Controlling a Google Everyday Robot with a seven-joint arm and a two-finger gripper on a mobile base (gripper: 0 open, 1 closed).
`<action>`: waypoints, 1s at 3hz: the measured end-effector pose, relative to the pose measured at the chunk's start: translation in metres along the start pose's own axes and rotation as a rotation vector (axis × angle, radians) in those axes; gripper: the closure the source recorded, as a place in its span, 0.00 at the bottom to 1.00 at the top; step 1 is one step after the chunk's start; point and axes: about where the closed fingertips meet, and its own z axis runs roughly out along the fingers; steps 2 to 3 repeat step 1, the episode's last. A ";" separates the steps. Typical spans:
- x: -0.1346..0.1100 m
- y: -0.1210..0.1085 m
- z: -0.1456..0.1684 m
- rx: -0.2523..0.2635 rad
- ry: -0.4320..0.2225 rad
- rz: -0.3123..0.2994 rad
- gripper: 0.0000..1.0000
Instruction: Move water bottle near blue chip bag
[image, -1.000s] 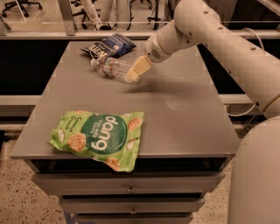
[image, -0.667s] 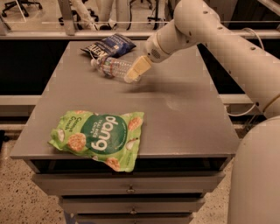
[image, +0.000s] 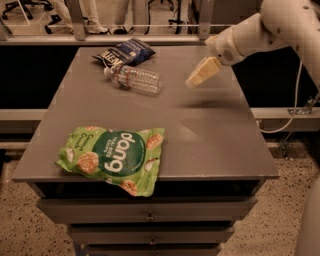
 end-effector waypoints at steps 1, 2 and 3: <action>0.031 -0.015 -0.045 0.029 -0.002 0.007 0.00; 0.031 -0.015 -0.045 0.029 -0.002 0.007 0.00; 0.031 -0.015 -0.045 0.029 -0.002 0.007 0.00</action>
Offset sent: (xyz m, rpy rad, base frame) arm 0.0000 0.0000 0.0000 0.0000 0.0000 0.0000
